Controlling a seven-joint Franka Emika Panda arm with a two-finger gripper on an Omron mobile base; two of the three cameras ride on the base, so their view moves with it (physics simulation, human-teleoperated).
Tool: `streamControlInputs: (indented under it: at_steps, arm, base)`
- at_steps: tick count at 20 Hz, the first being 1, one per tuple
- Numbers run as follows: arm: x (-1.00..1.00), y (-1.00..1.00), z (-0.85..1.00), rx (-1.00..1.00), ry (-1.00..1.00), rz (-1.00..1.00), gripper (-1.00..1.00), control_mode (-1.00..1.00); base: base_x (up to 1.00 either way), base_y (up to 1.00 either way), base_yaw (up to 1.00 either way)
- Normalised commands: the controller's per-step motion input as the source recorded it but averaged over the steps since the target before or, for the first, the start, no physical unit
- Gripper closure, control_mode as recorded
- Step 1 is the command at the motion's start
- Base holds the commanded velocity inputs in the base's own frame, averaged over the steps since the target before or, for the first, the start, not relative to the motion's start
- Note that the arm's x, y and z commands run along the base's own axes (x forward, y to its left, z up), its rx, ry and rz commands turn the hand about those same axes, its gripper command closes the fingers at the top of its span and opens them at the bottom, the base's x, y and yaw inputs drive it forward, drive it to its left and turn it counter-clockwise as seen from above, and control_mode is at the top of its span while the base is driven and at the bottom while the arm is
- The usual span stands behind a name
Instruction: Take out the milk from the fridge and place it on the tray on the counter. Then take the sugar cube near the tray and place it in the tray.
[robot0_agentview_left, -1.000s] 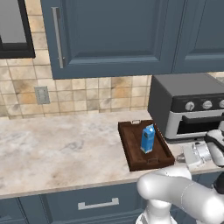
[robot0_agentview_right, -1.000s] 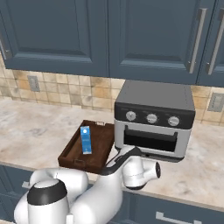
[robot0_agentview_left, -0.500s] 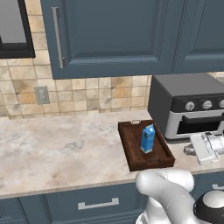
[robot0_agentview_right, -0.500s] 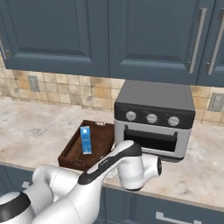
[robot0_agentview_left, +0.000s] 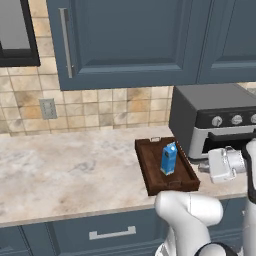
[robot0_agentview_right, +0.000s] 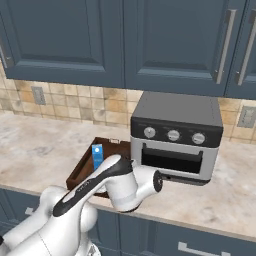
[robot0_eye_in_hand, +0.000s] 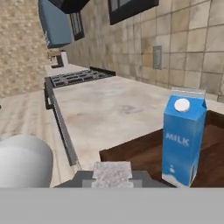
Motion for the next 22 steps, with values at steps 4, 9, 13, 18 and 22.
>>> streamControlInputs:
  at_steps: [4,9,13,18,22]
  arm:
    - [0.11,0.50,0.00,-0.06,0.25,-0.20,1.00,-1.00]
    - [0.42,0.23,0.00,-0.10,0.20,-0.22,1.00,-1.00]
    - [0.35,0.00,0.00,-0.01,0.03,-0.08,1.00,-1.00]
    - [0.33,-0.17,-0.06,0.00,0.04,0.00,1.00,-1.00]
    - [0.23,-0.31,-0.01,0.00,0.15,0.00,1.00,-1.00]
  base:
    - [0.00,0.00,0.00]
    - [0.00,0.00,0.00]
    - [0.00,0.00,0.00]
    - [0.00,0.00,0.00]
    - [0.00,0.00,0.00]
